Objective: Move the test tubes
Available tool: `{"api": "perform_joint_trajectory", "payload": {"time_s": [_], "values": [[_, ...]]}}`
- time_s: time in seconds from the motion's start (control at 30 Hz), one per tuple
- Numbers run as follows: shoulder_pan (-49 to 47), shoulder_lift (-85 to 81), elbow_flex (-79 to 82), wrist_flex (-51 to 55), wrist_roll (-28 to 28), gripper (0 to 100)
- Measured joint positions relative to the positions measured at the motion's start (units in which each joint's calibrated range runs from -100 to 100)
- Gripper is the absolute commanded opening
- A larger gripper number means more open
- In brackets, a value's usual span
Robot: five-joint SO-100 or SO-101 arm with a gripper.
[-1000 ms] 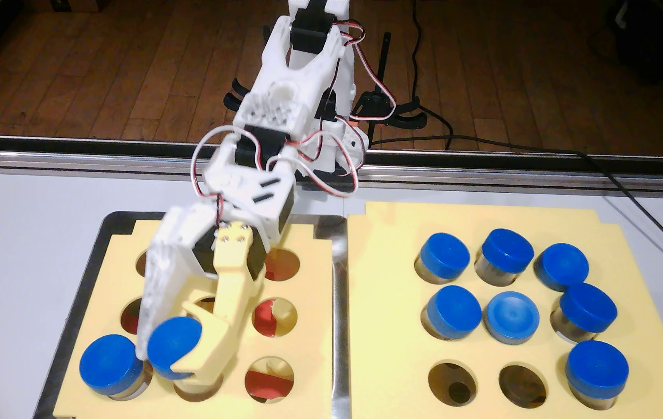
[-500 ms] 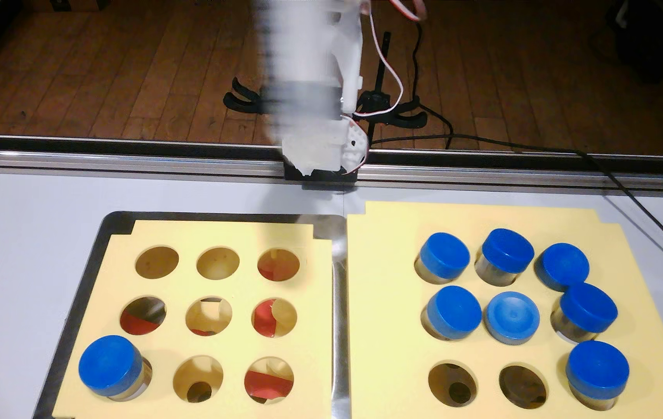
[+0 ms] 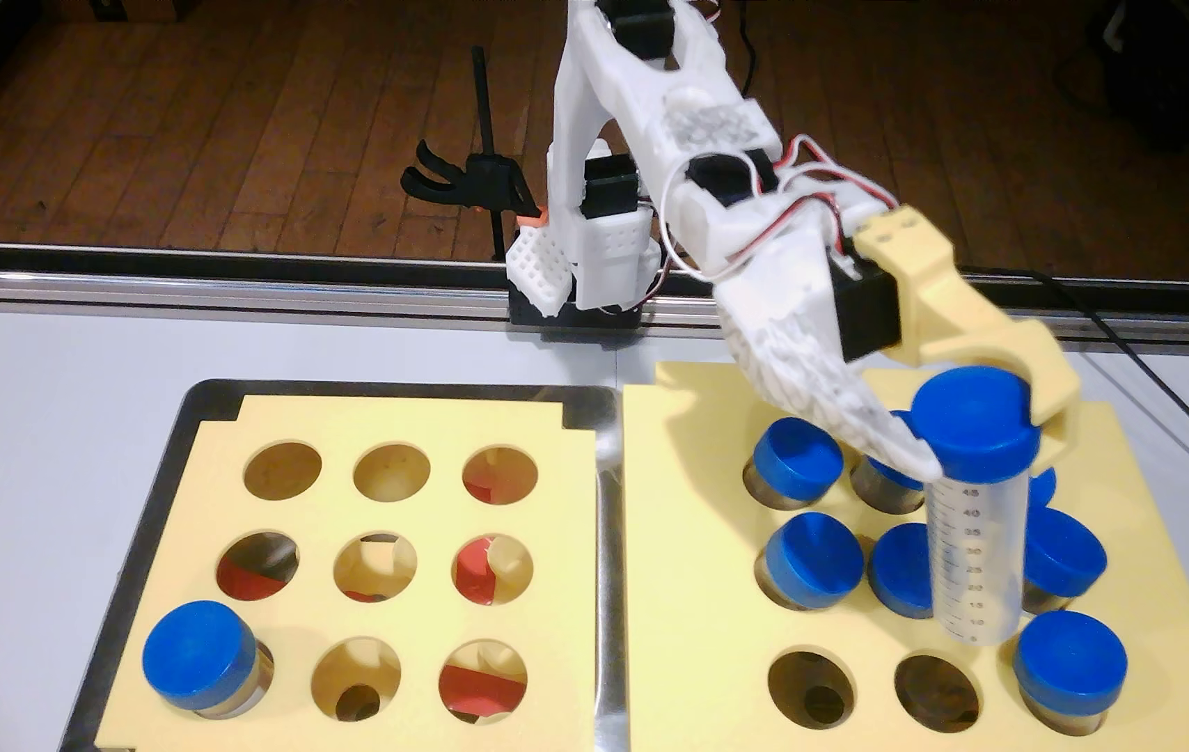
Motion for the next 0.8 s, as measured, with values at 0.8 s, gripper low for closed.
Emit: {"api": "perform_joint_trajectory", "payload": {"time_s": [0.8], "values": [[-5.1, 15.4, -6.7, 14.5, 3.9, 27]]}}
